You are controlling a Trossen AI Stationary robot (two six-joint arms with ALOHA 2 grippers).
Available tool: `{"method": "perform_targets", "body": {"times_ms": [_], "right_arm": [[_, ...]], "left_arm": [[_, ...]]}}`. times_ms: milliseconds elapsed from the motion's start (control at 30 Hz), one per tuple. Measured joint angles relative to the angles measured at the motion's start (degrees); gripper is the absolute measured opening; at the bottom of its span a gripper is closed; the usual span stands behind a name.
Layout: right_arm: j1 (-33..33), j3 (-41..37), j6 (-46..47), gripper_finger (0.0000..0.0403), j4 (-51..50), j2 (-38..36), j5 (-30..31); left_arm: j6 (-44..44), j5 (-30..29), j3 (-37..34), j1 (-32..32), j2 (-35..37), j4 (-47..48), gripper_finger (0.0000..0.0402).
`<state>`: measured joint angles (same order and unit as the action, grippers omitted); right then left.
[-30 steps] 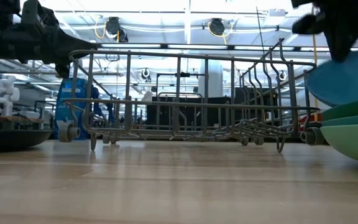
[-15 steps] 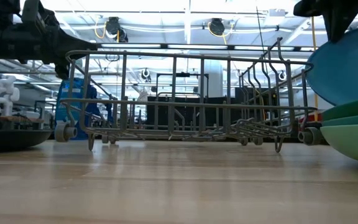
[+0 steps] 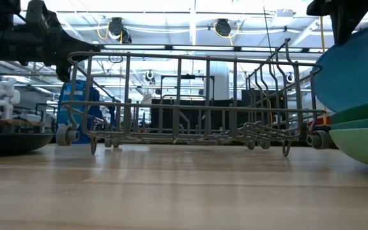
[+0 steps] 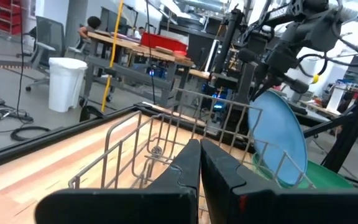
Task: Sort dishes
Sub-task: Put the blue plate into the gray dish rack
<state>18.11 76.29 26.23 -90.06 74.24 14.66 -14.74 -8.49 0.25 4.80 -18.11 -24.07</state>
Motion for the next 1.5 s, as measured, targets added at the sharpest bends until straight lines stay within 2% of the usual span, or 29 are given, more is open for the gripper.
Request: {"method": "perform_targets", "body": {"times_ms": [233,400,733,867,1067,1167,1300,1500], "right_arm": [[0.0,0.0,11.4,0.0001,0.1,0.0,0.4],[0.4,0.0,18.3,0.0001,0.1,0.1,-0.8],[2.2,-0.6,16.5,0.0007,5.5,0.3,-4.5],[3.1,-2.5,18.7,0.0053,12.0,1.0,-7.3],[6.8,-6.6,22.6,0.0161,31.0,1.8,-13.3],[8.8,-7.2,26.5,0.0203,34.1,4.1,-15.1],[11.1,-7.2,31.5,0.0228,32.5,8.2,-16.5],[12.5,-7.2,35.0,0.0228,30.0,13.3,-16.6]], "left_arm": [[0.0,-0.2,0.0,0.0,0.0,-5.3,0.0013],[0.0,-0.5,0.0,0.0,-0.3,-5.3,0.0013],[0.1,-0.3,0.0,0.0,-4.6,-5.3,0.0013],[0.1,0.1,0.0,0.0,-5.8,-5.3,0.0013],[0.1,0.2,0.0,0.0,-6.5,-5.2,0.0013],[0.1,0.2,0.0,0.0,-6.5,-5.3,0.0013],[0.1,0.4,0.0,0.0,-6.6,-5.3,0.0013],[0.1,0.4,0.0,0.0,-6.6,-5.3,0.0013]]}}
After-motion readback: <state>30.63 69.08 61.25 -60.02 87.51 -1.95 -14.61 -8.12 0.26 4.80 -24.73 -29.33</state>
